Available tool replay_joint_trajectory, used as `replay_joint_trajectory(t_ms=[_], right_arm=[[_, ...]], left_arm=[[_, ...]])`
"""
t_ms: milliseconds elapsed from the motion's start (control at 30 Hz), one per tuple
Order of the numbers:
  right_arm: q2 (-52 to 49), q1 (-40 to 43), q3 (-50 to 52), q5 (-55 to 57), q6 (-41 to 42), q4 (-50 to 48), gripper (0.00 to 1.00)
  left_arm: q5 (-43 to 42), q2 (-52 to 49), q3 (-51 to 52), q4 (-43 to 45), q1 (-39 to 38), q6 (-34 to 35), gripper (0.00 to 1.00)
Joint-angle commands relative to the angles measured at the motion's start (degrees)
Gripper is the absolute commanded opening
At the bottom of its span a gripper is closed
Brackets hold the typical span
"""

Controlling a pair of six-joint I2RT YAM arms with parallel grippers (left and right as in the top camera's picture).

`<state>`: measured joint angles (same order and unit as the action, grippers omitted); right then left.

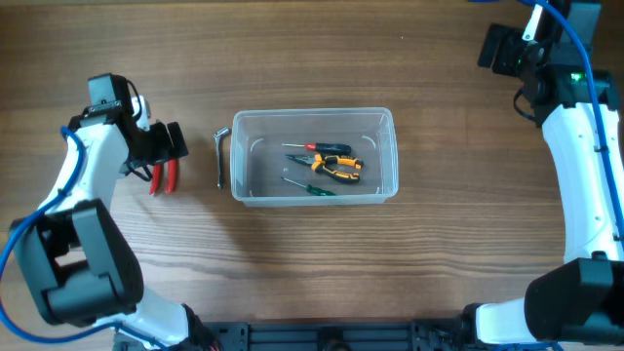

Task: Pack container
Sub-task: 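Lower the left gripper toward the snips handles near the pivot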

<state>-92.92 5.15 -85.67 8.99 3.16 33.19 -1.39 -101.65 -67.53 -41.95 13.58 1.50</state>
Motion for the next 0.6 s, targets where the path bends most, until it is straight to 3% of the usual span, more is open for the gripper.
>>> replay_joint_trajectory(t_ms=[0, 567], right_arm=[[0.3, 0.0, -0.6, -0.5, -0.2, -0.2, 1.0], [0.3, 0.0, -0.6, -0.5, -0.2, -0.2, 1.0]], left_arm=[[-0.7, -2.4, -0.8, 0.0, 0.1, -1.1, 1.0], [-3.1, -4.2, -0.8, 1.3, 0.1, -1.8, 0.99]])
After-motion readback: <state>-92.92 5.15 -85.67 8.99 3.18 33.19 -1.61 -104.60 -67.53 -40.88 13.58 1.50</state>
